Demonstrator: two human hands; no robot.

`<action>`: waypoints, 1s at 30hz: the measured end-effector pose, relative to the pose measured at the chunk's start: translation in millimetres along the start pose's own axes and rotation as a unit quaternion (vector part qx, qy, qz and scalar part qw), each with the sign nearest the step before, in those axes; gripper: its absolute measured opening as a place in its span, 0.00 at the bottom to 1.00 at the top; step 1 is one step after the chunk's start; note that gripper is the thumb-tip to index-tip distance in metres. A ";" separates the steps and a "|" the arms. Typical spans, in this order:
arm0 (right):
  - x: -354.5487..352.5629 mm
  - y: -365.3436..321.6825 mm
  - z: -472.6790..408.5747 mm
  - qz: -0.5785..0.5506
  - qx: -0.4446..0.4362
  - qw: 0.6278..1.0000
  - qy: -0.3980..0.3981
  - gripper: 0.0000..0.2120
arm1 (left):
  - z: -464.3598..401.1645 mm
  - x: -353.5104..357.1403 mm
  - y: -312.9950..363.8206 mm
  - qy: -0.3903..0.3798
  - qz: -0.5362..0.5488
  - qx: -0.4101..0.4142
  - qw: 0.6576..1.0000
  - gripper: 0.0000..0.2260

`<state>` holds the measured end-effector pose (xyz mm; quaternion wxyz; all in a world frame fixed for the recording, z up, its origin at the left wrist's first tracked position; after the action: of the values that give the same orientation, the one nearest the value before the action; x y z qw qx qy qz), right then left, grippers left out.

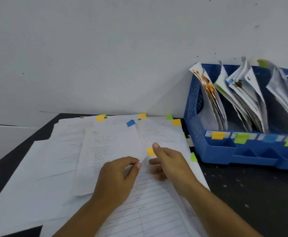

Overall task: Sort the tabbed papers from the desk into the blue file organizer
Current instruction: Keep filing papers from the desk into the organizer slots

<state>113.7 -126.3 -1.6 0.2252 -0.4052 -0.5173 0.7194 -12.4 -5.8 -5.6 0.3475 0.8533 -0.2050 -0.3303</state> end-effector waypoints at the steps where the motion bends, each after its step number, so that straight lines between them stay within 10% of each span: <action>1: -0.3 -1.7 1.2 -0.021 0.030 0.999 -0.025 0.19 | 1.7 3.8 2.7 -0.016 0.010 0.007 1.000 0.11; 8: -3.9 1.9 0.2 -0.037 0.068 0.996 -0.045 0.11 | 6.9 17.7 2.9 -0.062 0.044 0.022 0.997 0.12; 14: -23.8 -5.4 -0.5 -0.042 0.044 0.997 -0.042 0.09 | -6.4 5.8 -11.3 0.079 0.013 -0.085 0.993 0.10; 21: -67.4 -21.0 5.9 -0.037 -0.002 0.999 -0.032 0.09 | -42.7 -20.9 -12.8 0.141 0.167 -0.328 0.919 0.36; 30: -112.1 -18.8 18.4 -0.010 -0.001 0.999 -0.051 0.07 | -80.6 -21.7 0.2 0.071 0.359 -0.353 0.861 0.14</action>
<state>160.9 -213.1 57.6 0.2056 -0.3630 -0.5332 0.7360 29.3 43.5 47.2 0.7334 0.5621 -0.3417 -0.1718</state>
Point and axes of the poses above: each hand's wrist, its own z-axis away from the middle knuckle, its own x-axis out of the palm, y = z × x, the point moved 2 cm from there along -z, towards the middle knuckle, and after that the axes turned 11 degrees about z, right-handed, at the moved point
